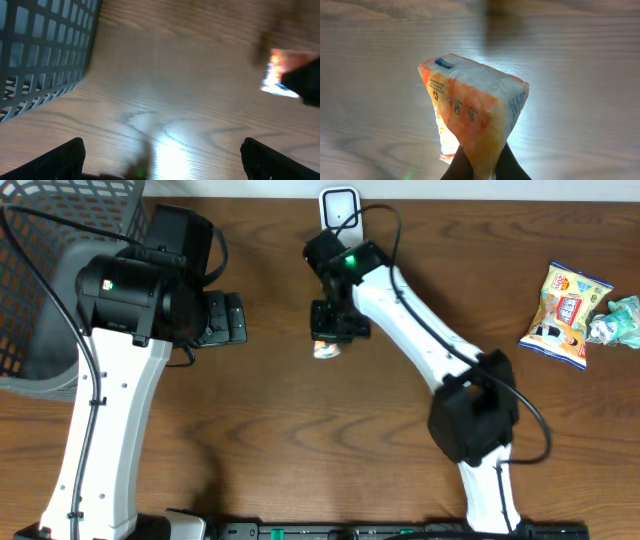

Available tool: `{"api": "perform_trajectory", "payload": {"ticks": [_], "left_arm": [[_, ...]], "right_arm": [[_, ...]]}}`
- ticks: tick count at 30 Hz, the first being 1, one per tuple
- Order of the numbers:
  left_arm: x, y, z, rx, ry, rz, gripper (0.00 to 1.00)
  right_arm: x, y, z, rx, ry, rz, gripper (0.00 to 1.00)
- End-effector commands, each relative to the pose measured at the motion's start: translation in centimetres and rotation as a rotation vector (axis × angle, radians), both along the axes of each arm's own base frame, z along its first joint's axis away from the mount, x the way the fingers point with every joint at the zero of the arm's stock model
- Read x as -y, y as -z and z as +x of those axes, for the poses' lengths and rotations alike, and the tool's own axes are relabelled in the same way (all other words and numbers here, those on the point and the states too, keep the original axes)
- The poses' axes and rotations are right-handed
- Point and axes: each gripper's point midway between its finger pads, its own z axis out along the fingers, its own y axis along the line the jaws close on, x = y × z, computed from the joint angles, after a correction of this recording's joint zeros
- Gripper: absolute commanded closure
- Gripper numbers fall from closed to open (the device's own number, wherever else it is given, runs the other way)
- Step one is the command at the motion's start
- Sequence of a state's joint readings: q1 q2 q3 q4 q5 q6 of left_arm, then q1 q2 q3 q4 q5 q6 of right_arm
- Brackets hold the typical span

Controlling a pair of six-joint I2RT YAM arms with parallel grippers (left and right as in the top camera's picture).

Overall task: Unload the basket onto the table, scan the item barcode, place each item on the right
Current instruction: 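Lift the orange tissue pack and carry it toward the scanner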

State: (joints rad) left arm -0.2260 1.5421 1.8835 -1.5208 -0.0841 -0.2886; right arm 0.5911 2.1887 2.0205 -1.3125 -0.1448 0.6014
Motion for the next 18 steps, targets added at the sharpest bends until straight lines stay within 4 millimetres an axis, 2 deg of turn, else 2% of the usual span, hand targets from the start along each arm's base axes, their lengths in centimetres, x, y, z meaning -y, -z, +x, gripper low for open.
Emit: {"api": "perform_trajectory", "payload": {"ticks": [1,8,13,15,18], "left_arm": [[-0.1,0.1,-0.1,-0.006,-0.006,0.005,0.02],[-0.1,0.1,-0.1,-0.006,-0.006,0.005,0.02],[-0.1,0.1,-0.1,-0.006,-0.006,0.005,0.02],[-0.1,0.1,-0.1,-0.006,-0.006,0.005,0.02],[-0.1,0.1,-0.1,-0.006,-0.006,0.005,0.02]], "right_arm": [[2.2,-2.5,0.9,0.112,0.002,-0.083,0.99],[6.8,-6.1,2.8,0.203,0.034,-0.113,0.99],[11.2,-6.4,5.3,0.222,0.062,-0.106,0.99],[11.8,-6.5,6.2,0.233,-0.021,-0.034,0.99],[11.1,-7.2,6.5,0.248,-0.214,0.154,0.99]]}}
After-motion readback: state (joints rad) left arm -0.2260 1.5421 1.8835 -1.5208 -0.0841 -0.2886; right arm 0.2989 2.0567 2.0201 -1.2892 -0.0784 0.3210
